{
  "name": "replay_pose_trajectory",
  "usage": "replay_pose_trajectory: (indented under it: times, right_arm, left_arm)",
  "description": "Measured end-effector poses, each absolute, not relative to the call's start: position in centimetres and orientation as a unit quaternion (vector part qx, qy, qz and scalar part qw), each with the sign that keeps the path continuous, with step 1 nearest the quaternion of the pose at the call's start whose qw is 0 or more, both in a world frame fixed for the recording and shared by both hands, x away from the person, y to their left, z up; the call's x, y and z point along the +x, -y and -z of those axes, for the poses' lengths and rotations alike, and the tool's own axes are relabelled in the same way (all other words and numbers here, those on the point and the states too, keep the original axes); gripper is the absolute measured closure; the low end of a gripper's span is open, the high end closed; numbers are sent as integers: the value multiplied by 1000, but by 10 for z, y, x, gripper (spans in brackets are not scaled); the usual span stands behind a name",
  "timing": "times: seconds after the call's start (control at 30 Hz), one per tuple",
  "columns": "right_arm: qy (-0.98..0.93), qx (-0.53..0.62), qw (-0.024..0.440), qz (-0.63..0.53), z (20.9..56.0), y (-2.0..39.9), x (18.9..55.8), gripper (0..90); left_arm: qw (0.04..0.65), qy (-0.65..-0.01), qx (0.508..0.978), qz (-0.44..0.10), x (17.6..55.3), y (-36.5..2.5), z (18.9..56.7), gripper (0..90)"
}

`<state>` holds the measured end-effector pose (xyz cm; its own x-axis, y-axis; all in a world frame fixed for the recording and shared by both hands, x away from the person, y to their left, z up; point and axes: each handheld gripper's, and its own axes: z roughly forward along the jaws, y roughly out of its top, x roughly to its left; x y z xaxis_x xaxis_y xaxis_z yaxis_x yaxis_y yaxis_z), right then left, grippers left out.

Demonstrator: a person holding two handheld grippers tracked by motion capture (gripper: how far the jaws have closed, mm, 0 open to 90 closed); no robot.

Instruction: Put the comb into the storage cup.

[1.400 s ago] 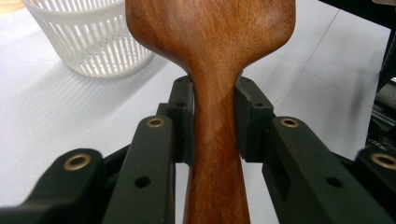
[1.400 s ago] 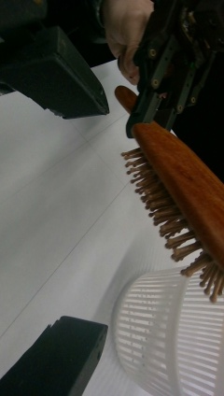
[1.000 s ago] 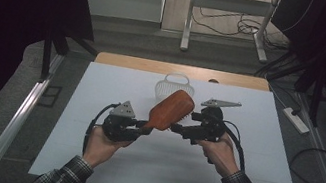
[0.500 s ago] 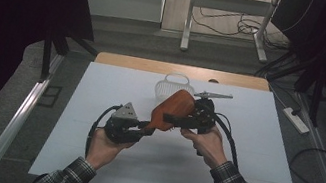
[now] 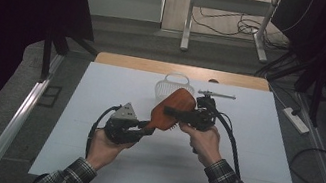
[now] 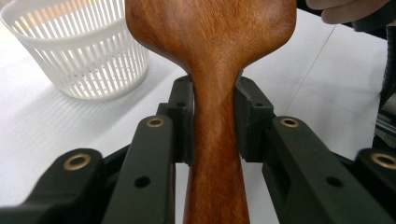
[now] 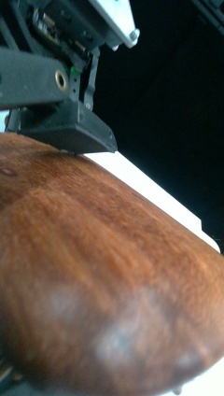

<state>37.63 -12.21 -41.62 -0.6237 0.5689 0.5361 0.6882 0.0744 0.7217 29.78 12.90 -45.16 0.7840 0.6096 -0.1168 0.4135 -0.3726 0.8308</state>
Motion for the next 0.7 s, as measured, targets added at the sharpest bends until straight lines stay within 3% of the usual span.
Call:
replay_pose_trajectory:
  times: [0.23,0.57,0.7]
  right_arm:
    - [697,-451,108,547,417,129,379,445]
    - [693,-451,143,544,417,129,379,538]
    - [695,-448,144,543,416,128,378,553]
  left_arm:
    - [453,-307,831,-102,301,-125,457,711]
    - [455,-305,833,-77,305,-126,462,701]
    - [465,-305,829,-59,307,-128,462,646]
